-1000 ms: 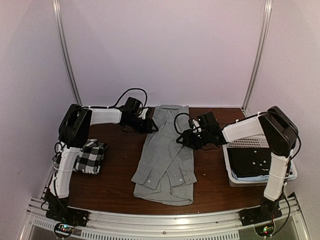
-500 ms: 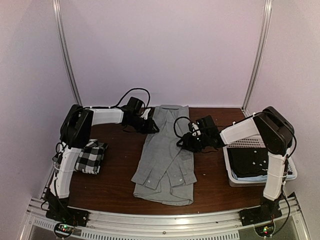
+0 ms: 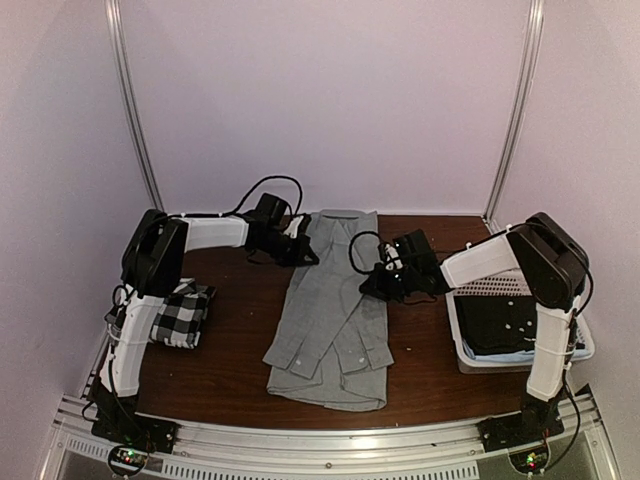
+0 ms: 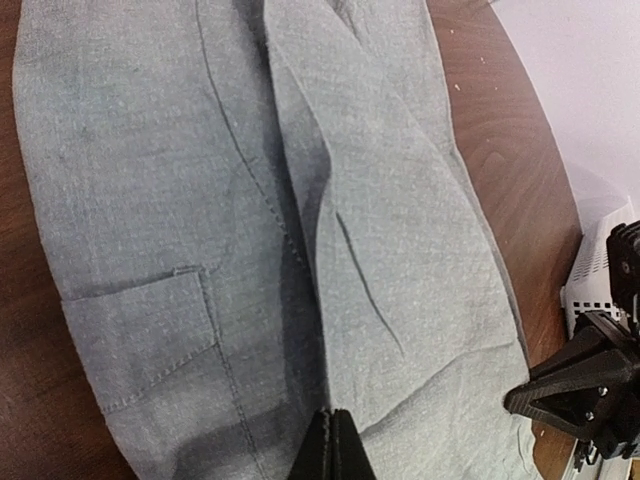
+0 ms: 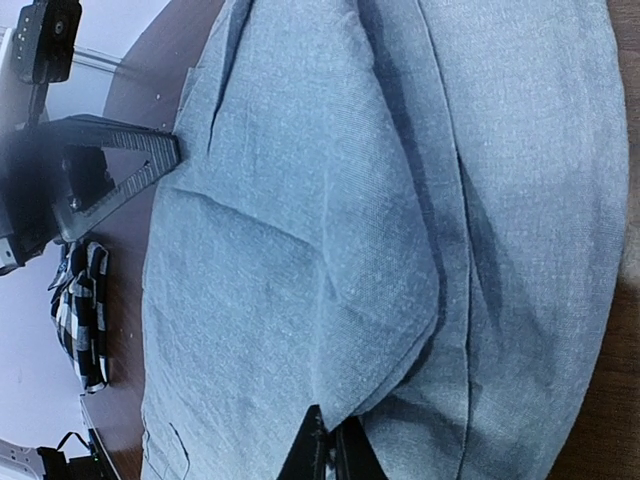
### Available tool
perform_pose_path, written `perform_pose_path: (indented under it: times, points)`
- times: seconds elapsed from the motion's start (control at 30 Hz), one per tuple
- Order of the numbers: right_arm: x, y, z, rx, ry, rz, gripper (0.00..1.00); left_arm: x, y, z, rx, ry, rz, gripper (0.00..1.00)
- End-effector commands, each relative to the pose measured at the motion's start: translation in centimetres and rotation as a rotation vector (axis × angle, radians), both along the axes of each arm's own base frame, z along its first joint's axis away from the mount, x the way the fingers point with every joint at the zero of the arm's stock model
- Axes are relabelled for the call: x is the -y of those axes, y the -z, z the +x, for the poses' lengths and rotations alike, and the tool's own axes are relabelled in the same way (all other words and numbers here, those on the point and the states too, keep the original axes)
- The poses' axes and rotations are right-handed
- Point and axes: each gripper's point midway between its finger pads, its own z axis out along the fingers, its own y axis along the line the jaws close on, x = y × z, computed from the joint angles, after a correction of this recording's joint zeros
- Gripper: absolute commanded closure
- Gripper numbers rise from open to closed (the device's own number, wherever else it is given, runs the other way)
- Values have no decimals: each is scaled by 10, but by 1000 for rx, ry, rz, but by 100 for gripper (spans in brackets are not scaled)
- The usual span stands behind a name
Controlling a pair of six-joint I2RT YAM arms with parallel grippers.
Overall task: Fold and stack the long sleeve shirts
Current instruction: Adjust the sleeve of the rectangle-folded shirt.
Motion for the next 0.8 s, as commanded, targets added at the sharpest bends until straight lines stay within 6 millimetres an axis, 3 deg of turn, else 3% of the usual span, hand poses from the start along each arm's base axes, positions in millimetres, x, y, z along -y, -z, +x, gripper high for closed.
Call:
perform_pose_path:
  times: [0.0, 0.33, 0.57, 0.77]
  points:
    - [8, -16, 18, 51, 41, -5, 96, 13, -21, 13, 57, 4, -72, 100]
    - [19, -18, 27, 59, 72, -11, 98, 17, -24, 18, 55, -18, -101, 100]
    - [26, -19, 36, 64, 96, -21, 98, 13, -9, 27, 46, -58, -81, 100]
    - [25, -19, 31, 57, 70, -23, 94, 9, 2, 33, 38, -81, -62, 97]
